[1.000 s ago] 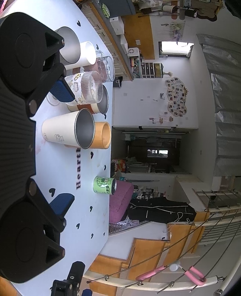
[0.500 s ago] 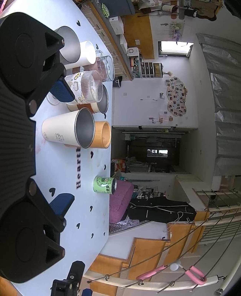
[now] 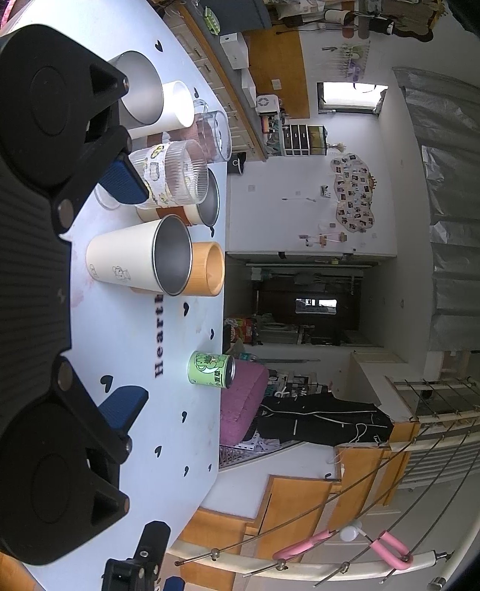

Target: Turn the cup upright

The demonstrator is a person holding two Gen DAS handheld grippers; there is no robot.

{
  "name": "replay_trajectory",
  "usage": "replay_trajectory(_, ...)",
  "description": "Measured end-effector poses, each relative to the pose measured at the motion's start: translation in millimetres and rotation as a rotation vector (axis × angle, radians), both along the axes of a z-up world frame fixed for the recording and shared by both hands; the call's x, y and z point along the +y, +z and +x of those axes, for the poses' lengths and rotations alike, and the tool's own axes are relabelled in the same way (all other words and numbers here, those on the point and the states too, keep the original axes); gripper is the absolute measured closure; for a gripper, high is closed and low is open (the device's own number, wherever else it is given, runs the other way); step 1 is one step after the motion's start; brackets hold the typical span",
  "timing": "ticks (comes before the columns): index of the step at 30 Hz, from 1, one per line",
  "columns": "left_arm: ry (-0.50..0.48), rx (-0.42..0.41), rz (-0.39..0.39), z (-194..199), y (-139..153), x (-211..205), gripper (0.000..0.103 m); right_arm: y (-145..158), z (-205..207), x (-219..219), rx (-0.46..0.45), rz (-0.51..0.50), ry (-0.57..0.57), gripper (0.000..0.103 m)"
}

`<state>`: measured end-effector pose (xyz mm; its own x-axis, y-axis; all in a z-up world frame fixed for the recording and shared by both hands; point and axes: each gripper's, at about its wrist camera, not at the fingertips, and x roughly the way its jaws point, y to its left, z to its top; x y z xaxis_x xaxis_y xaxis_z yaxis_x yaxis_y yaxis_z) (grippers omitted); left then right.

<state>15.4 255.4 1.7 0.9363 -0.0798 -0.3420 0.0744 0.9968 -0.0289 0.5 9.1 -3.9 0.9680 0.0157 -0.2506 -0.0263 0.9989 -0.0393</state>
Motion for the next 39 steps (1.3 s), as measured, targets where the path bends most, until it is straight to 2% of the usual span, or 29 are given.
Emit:
replay_trajectory(29,0.0,0.0,0.003,1,-2,1,0.0,-2,2,2,0.002,0.012,0.027,0.0)
replay_trajectory(34,0.009,0.002,0.019,0,-8,1,0.0,1,25,0,0.019,0.008,-0.005,0.0)
replay_trajectory(39,-0.007,0.024,0.029,1,-18,2,0.0,9,71,-3,0.055,0.045,0.013,0.0)
